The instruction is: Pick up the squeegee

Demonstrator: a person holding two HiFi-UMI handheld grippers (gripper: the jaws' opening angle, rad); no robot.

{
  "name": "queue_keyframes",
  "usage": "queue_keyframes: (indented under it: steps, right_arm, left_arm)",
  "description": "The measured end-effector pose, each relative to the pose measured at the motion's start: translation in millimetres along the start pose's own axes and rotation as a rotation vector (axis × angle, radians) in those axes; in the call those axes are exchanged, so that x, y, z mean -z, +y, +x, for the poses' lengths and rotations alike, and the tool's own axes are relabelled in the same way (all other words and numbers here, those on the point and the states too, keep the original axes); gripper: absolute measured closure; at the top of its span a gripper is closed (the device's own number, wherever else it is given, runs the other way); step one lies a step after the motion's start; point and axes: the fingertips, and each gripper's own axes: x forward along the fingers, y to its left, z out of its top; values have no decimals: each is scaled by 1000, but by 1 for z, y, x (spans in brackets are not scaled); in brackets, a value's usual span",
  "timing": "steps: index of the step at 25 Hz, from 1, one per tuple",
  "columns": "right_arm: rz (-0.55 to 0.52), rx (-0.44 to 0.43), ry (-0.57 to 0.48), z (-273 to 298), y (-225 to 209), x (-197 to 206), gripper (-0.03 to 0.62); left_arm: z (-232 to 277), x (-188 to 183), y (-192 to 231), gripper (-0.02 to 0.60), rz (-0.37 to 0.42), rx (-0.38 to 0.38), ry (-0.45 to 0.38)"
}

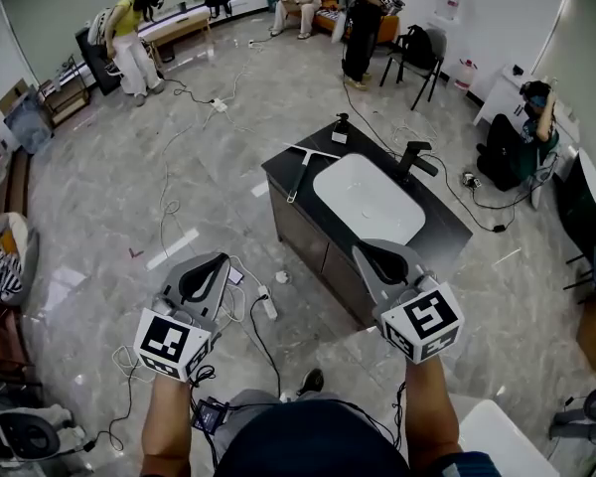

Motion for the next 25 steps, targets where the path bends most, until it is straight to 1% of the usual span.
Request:
queue_keyframes:
  steps: [4, 8, 13, 17, 20, 25]
  right_arm:
    - [14, 6, 5, 8, -15, 7, 583]
    - [22, 29, 22, 22, -22, 12, 583]
    - [32, 98, 34, 41, -38, 9, 585]
    - [46, 153, 51, 59, -39, 3, 585]
    - [50, 190, 61, 77, -43, -4, 583]
    - [65, 234, 78, 102, -49, -8, 585]
  left_arm:
    - [20, 3, 2, 575, 0, 14, 10]
    - [37, 5, 15, 575, -1, 46, 7]
    - [71, 6, 34, 575, 4, 122, -6]
    - [92, -2, 61, 575, 8, 185, -25]
    - [106, -6, 83, 575, 3, 220, -39]
    - [129, -2, 107, 575, 1, 275, -34]
